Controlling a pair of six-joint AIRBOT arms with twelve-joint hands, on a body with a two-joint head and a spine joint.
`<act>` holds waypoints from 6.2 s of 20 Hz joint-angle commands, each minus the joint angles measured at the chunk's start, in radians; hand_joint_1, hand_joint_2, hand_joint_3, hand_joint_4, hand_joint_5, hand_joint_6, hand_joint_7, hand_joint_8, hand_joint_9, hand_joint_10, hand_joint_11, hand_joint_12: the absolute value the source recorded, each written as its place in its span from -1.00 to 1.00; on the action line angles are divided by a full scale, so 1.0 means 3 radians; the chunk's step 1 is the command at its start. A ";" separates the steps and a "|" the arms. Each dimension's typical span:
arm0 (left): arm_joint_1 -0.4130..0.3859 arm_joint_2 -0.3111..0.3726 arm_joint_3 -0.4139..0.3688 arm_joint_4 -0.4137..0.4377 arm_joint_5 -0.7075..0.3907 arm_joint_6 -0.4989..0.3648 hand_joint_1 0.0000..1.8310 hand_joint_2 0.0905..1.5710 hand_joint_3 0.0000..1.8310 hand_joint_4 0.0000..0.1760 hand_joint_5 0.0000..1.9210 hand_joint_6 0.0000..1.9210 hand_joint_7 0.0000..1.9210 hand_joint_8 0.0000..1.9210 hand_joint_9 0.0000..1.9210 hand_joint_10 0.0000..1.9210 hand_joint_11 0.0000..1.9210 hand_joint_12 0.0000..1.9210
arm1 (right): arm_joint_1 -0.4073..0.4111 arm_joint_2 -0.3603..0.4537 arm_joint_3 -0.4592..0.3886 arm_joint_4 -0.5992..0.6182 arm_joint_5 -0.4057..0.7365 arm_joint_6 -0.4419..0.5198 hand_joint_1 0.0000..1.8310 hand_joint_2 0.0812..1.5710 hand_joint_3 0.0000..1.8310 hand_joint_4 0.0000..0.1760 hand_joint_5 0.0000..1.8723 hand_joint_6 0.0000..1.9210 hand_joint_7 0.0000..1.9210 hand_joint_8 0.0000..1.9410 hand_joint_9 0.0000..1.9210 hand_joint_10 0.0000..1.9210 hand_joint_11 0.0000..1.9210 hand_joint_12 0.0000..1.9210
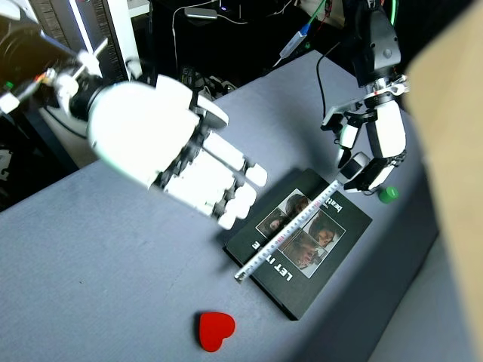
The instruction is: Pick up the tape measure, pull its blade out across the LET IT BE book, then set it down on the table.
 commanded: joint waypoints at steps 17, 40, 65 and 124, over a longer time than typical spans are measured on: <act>0.0124 -0.0033 0.0076 0.0044 -0.0029 -0.0109 0.51 0.37 -1.00 -1.00 0.02 -0.13 -0.05 0.05 0.06 0.22 0.11 -0.08 | -0.0116 0.0052 -0.0065 -0.0235 -0.0306 -0.0254 -1.00 0.42 -1.00 -0.64 -0.91 -1.00 -0.92 -1.00 -0.94 -1.00 -1.00 -0.47; 0.0046 0.0069 -0.0035 0.0045 0.0054 -0.0138 0.51 0.37 -1.00 -1.00 0.01 -0.10 -0.05 0.04 0.06 0.21 0.10 -0.10 | -0.0199 0.0072 -0.0096 -0.0233 -0.0406 -0.0475 -1.00 0.42 -1.00 -0.74 -0.90 -0.99 -0.90 -0.99 -0.91 -0.99 -1.00 -0.44; 0.0344 0.0963 -0.1384 0.0019 -0.0159 -0.0141 0.51 0.37 -1.00 -1.00 0.03 -0.14 -0.05 0.04 0.06 0.21 0.12 -0.11 | -0.0245 0.0067 -0.0096 -0.0369 -0.0422 -0.0424 -1.00 0.42 -1.00 -0.78 -0.89 -1.00 -0.86 -1.00 -0.89 -0.99 -1.00 -0.45; -0.0727 0.0719 -0.1148 -0.0011 -0.0868 0.1073 -0.40 0.29 -1.00 -1.00 -0.29 -1.00 -0.38 -1.00 -0.32 -0.97 -0.64 -0.11 | -0.0264 0.0067 -0.0095 -0.0369 -0.0371 -0.0419 -0.97 0.48 -1.00 -1.00 -0.57 -0.97 -0.50 -0.97 -0.57 -0.94 -0.89 0.10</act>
